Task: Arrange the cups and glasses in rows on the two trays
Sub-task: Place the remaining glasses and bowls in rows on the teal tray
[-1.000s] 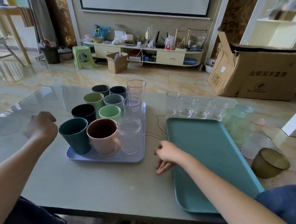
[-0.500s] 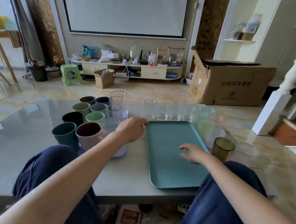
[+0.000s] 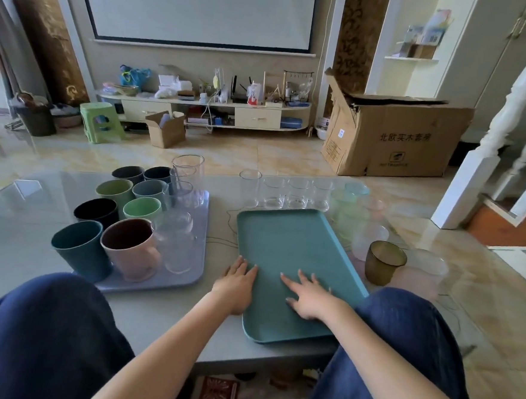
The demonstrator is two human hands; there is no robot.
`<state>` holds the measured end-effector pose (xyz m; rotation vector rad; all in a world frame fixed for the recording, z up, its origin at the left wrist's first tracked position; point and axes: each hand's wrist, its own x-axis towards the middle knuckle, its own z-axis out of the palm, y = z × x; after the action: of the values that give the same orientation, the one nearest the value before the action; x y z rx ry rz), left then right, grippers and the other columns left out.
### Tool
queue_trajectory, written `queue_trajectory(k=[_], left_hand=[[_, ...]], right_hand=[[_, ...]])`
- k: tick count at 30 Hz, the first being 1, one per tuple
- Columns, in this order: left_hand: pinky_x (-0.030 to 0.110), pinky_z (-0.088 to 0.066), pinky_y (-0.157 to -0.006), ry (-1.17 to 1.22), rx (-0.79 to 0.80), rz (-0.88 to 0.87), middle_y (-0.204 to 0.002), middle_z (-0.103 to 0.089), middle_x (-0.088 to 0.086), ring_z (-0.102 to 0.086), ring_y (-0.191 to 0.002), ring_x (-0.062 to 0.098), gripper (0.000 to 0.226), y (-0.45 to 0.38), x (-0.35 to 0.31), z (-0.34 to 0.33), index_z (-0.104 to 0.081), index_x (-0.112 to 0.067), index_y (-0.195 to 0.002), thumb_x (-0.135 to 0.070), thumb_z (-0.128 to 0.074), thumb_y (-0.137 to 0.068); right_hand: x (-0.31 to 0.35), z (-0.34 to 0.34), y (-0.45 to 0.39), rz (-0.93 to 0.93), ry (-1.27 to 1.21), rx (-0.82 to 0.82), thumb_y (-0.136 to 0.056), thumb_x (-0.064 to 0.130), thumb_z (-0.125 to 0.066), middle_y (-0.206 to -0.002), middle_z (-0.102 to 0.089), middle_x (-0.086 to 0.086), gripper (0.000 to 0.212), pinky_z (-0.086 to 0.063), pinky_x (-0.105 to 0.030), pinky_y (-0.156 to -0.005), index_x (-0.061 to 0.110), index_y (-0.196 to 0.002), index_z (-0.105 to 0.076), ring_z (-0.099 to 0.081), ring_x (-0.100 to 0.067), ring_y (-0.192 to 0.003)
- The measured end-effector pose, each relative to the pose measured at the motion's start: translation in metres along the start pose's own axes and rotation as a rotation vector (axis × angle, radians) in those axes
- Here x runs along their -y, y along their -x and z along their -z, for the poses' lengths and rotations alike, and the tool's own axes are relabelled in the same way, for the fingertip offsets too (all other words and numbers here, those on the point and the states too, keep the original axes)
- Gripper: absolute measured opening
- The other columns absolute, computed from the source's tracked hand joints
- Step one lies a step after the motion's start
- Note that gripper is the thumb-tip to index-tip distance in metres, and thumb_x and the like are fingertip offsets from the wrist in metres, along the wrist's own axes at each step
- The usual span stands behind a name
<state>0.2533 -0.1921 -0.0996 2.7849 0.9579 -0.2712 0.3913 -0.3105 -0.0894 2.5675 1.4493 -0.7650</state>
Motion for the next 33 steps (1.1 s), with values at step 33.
queue_trajectory(k=[33], left_hand=[[0.046, -0.009, -0.115, 0.116, -0.321, 0.218, -0.158, -0.016, 0.001, -0.013, -0.145, 0.021, 0.059, -0.05, 0.047, -0.007, -0.018, -0.022, -0.147, -0.01, -0.031, -0.091]], right_hand=[[0.073, 0.172, -0.137, 0.169, 0.077, -0.551, -0.085, 0.044, -0.061, -0.141, -0.046, -0.007, 0.065, -0.04, -0.04, -0.097, 0.024, -0.14, -0.034, -0.043, -0.029, -0.128]])
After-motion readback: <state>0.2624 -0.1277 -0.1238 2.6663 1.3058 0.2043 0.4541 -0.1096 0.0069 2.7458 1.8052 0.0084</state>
